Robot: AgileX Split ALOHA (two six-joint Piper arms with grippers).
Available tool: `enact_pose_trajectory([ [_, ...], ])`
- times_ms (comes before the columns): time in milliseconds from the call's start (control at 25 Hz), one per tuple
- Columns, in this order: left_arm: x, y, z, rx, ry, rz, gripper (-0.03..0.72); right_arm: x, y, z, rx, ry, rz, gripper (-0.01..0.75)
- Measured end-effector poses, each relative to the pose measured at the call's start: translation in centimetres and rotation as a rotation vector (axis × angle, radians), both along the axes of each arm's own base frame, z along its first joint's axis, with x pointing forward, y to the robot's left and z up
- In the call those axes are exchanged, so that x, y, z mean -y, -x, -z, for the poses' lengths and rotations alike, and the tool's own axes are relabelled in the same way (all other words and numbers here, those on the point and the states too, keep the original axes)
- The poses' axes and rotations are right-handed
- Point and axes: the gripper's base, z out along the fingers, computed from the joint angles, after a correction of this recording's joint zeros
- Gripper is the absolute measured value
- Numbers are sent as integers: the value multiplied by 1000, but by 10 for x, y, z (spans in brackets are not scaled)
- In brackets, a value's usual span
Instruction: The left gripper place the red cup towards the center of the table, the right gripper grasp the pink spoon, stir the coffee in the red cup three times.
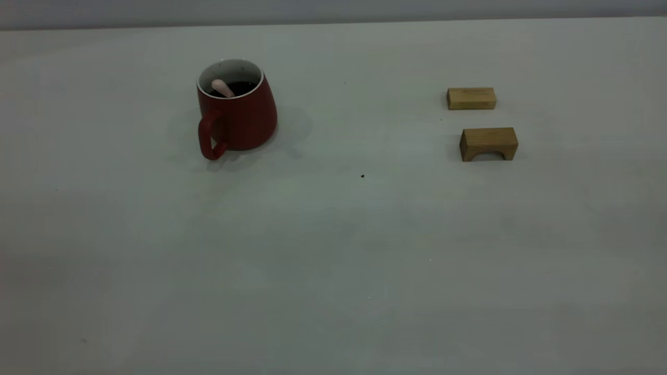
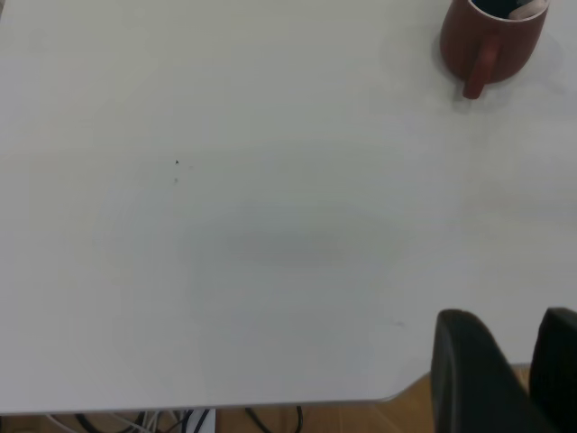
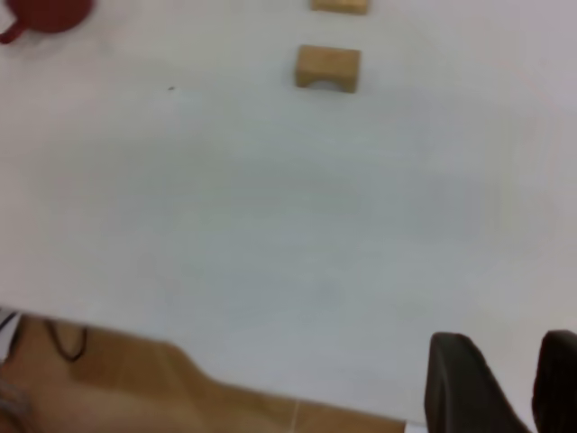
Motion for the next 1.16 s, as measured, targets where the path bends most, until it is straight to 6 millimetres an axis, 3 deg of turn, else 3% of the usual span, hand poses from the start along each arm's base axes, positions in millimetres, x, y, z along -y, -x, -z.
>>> enact_pose_trajectory([
  [560,0,0,0,0,0,0,237,6,19,10,122,37,64,238],
  [1160,0,0,0,0,0,0,237,6,19,11,124,22,76,238],
])
